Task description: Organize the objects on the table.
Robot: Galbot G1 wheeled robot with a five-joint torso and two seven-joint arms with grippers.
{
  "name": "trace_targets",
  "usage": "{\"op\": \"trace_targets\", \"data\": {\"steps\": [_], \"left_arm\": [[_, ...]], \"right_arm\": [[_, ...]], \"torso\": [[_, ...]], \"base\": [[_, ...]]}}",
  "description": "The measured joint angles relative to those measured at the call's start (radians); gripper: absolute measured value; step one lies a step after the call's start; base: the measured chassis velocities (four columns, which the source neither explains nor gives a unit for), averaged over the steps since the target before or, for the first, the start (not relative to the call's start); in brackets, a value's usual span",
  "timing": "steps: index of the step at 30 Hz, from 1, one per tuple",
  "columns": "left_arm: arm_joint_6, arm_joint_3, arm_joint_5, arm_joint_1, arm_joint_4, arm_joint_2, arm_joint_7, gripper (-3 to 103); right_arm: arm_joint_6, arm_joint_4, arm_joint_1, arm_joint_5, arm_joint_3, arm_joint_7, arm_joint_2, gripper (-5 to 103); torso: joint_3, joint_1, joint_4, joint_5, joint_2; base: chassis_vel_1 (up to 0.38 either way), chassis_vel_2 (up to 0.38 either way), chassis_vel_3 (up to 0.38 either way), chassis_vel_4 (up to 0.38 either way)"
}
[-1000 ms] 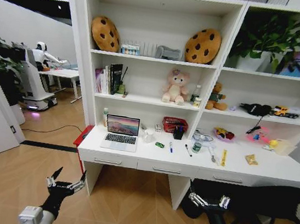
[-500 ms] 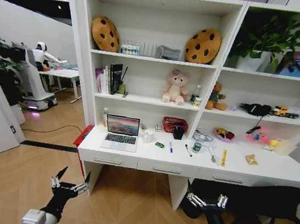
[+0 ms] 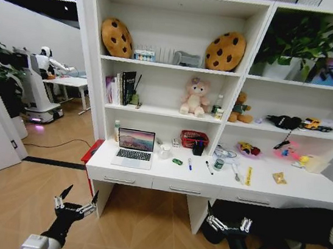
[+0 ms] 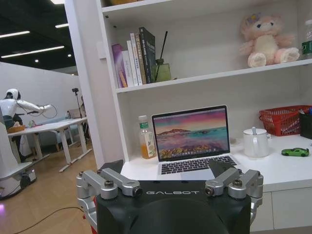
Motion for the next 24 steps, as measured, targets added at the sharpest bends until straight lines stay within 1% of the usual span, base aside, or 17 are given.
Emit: {"op": "trace_targets", "data": {"steps": [10, 13, 16, 17, 18, 21, 22, 24], "left_arm": [[0.002, 0.000, 0.001, 0.000, 0.004, -0.003, -0.001, 99], [0.002, -0.003, 0.001, -0.001, 0.009, -0.003, -0.002, 99], [0.003, -0.003, 0.000, -0.002, 0.011, -0.003, -0.003, 99], [0.003, -0.003, 0.000, -0.004, 0.013, -0.003, -0.003, 99], [0.000, -0.003, -0.002, -0.008, 0.018, -0.003, -0.006, 99], [-0.002, -0.007, -0.009, -0.014, 0.025, -0.002, -0.012, 99], [-0.002, -0.012, -0.015, -0.017, 0.028, 0.000, -0.015, 99], [-0.002, -0.017, -0.023, -0.019, 0.028, 0.004, -0.016, 99]], "right_arm": [[0.019, -0.001, 0.001, 0.009, -0.008, -0.019, -0.003, 100], [0.031, -0.004, 0.006, 0.020, -0.011, -0.020, -0.003, 100], [0.040, -0.007, 0.010, 0.027, -0.011, -0.023, -0.005, 100], [0.045, -0.008, 0.010, 0.030, -0.011, -0.027, -0.007, 100], [0.056, -0.010, 0.013, 0.034, -0.011, -0.038, -0.008, 100], [0.078, -0.014, 0.018, 0.048, -0.010, -0.063, -0.009, 100], [0.092, -0.015, 0.020, 0.059, -0.010, -0.086, -0.010, 100], [0.096, -0.015, 0.018, 0.062, -0.009, -0.101, -0.010, 100]], "torso": [[0.000, 0.000, 0.0000, 0.0000, 0.000], [0.000, 0.001, 0.0000, -0.0002, 0.000], [0.000, 0.000, 0.0001, 0.0005, 0.000], [0.000, 0.000, 0.0000, -0.0002, 0.000], [0.000, 0.000, 0.0000, -0.0005, 0.000], [0.000, 0.000, -0.0001, 0.0003, 0.000], [0.000, 0.001, 0.0001, 0.0002, 0.000], [0.000, 0.001, 0.0000, -0.0004, -0.001]], "base": [[-0.214, 0.208, 0.216, -0.207], [-0.264, 0.266, 0.302, -0.294], [-0.296, 0.300, 0.302, -0.334], [-0.333, 0.319, 0.310, -0.357], [-0.333, 0.335, 0.353, -0.357], [-0.358, 0.339, 0.353, -0.350], [-0.345, 0.348, 0.341, -0.372], [-0.330, 0.348, 0.308, -0.332]]}}
